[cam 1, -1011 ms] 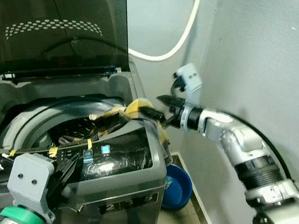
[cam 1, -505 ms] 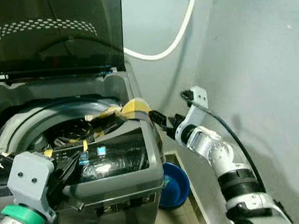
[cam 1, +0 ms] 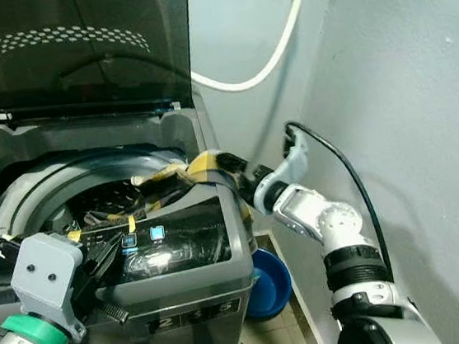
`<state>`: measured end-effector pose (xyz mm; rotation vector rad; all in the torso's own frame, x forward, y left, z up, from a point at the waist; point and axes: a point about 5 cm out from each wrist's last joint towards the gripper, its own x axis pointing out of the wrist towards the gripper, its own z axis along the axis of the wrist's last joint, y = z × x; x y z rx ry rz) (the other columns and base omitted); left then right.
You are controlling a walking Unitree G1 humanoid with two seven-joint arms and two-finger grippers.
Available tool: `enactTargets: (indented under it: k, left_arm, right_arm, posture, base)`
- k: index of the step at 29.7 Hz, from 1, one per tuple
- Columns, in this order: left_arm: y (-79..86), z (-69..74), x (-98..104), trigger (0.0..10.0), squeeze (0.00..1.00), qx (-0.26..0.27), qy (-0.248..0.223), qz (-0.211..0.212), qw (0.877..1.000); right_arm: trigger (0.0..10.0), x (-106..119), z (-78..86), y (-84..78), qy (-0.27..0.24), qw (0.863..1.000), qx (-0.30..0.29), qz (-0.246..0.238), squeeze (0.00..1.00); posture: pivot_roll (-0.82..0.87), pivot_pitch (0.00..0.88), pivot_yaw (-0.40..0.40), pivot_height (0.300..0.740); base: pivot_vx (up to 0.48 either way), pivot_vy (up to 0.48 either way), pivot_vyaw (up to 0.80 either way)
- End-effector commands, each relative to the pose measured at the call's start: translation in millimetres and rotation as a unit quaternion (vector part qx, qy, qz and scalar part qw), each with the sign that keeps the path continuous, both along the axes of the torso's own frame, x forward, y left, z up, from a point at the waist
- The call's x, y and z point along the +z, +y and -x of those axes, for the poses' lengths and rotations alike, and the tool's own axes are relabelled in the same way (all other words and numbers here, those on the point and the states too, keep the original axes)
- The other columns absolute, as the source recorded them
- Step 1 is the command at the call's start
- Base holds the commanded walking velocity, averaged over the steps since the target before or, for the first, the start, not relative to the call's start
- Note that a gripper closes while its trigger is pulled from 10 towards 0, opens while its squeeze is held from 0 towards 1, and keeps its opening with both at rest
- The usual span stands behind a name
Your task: Clothes washing
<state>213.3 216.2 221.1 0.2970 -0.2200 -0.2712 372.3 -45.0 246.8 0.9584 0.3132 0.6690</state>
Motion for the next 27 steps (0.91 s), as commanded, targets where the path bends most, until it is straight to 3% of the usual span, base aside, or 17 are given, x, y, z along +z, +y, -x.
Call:
enactTargets:
  k: [1,3,6,8,11,12,13,15,16,17,18,19,20,21,23,25,27]
  left_arm:
    - [-2.6,2.7,1.9,10.0,0.00,-0.008,-0.004,-0.009,1.000]
    - [-2.6,2.7,1.9,10.0,0.00,-0.008,-0.004,-0.009,1.000]
    - [-2.9,1.7,2.2,10.0,0.00,-0.008,-0.005,-0.009,1.000]
    - [-3.0,1.5,2.2,10.0,0.00,-0.008,-0.005,-0.009,1.000]
    - [-2.9,1.3,2.2,10.0,0.00,-0.009,-0.005,-0.008,1.000]
    - [-2.9,0.6,2.3,10.0,0.00,-0.009,-0.005,-0.008,1.000]
    - [-2.9,0.6,2.3,10.0,0.00,-0.009,-0.005,-0.008,1.000]
    - [-3.1,-0.8,2.4,10.0,0.00,-0.010,-0.006,-0.008,1.000]
    - [-3.3,-1.7,2.4,10.0,0.00,-0.010,-0.006,-0.007,1.000]
    - [-3.6,-2.4,2.2,10.0,0.00,-0.011,-0.007,-0.006,1.000]
    - [-3.6,-2.4,2.2,10.0,0.00,-0.011,-0.007,-0.006,1.000]
    - [-3.9,-2.9,2.0,10.0,0.00,-0.011,-0.007,-0.006,1.000]
    - [-3.9,-2.9,2.0,10.0,0.00,-0.011,-0.007,-0.006,1.000]
    - [-4.2,-3.5,1.7,10.0,0.00,-0.012,-0.006,-0.006,1.000]
    - [-4.7,-4.2,1.4,10.0,0.00,-0.013,-0.006,-0.005,1.000]
    - [-4.8,-4.9,1.5,10.0,0.00,-0.014,-0.006,-0.005,1.000]
    - [-4.7,-5.1,1.6,10.0,0.00,-0.014,-0.006,-0.004,1.000]
  right_arm:
    - [10.0,33.4,29.1,50.9,-0.047,0.988,0.137,-0.049,1.00]
    - [10.0,36.2,31.3,52.5,-0.050,0.987,0.145,-0.053,1.00]
    - [10.0,78.4,45.0,60.3,-0.094,0.969,0.192,-0.122,1.00]
    - [10.0,92.1,48.1,60.5,-0.105,0.963,0.201,-0.146,1.00]
    - [10.0,97.7,47.7,58.8,-0.107,0.961,0.202,-0.157,1.00]
    - [10.0,114.3,41.9,44.9,-0.130,0.957,0.182,-0.183,1.00]
    - [10.0,114.3,41.9,44.9,-0.130,0.957,0.182,-0.183,1.00]
    - [10.0,118.6,27.9,24.9,-0.173,0.969,0.117,-0.133,1.00]
    - [10.0,108.1,17.4,16.7,-0.198,0.977,0.068,-0.040,1.00]
    - [10.0,92.8,7.6,10.7,-0.208,0.976,0.028,0.052,1.00]
    - [10.0,92.8,7.6,10.7,-0.208,0.976,0.028,0.052,1.00]
    - [10.0,80.5,0.9,5.9,-0.210,0.971,0.003,0.115,1.00]
    - [10.0,80.5,0.9,5.9,-0.210,0.971,0.003,0.115,1.00]
    - [10.0,67.5,-5.2,1.1,-0.199,0.966,-0.017,0.164,1.00]
    - [10.0,44.3,-13.7,-7.9,-0.147,0.971,-0.053,0.182,1.00]
    - [10.0,20.2,-18.4,-18.5,-0.091,0.978,-0.087,0.166,1.00]
    - [10.0,14.5,-19.3,-21.0,-0.078,0.980,-0.094,0.157,1.00]
  posture:
    - [0.09,0.056,-0.080,0.740]
    - [0.09,0.056,-0.080,0.740]
    - [0.09,0.056,-0.076,0.740]
    - [0.09,0.056,-0.076,0.740]
    - [0.09,0.057,-0.074,0.740]
    - [0.08,0.058,-0.071,0.740]
    - [0.08,0.058,-0.071,0.740]
    - [0.08,0.058,-0.070,0.740]
    - [0.08,0.059,-0.068,0.740]
    - [0.07,0.058,-0.066,0.740]
    - [0.07,0.058,-0.066,0.740]
    - [0.07,0.058,-0.066,0.740]
    - [0.07,0.058,-0.066,0.740]
    - [0.07,0.058,-0.065,0.740]
    - [0.07,0.057,-0.064,0.740]
    - [0.07,0.056,-0.064,0.740]
    - [0.07,0.056,-0.064,0.740]
  base:
    - [0.000,0.000,0.00]
    - [0.000,0.000,0.00]
    - [0.000,0.000,0.00]
    - [0.000,0.000,0.00]
    - [0.000,0.000,0.00]
    - [0.000,0.000,0.00]
    - [0.000,0.000,0.00]
    - [0.000,0.000,0.00]
    - [0.000,0.000,0.00]
    - [0.000,0.000,0.00]
    - [0.000,0.000,0.00]
    - [0.000,0.000,0.00]
    - [0.000,0.000,0.00]
    - [0.000,0.000,0.00]
    - [0.000,0.000,0.00]
    - [0.000,0.000,0.00]
    - [0.000,0.000,0.00]
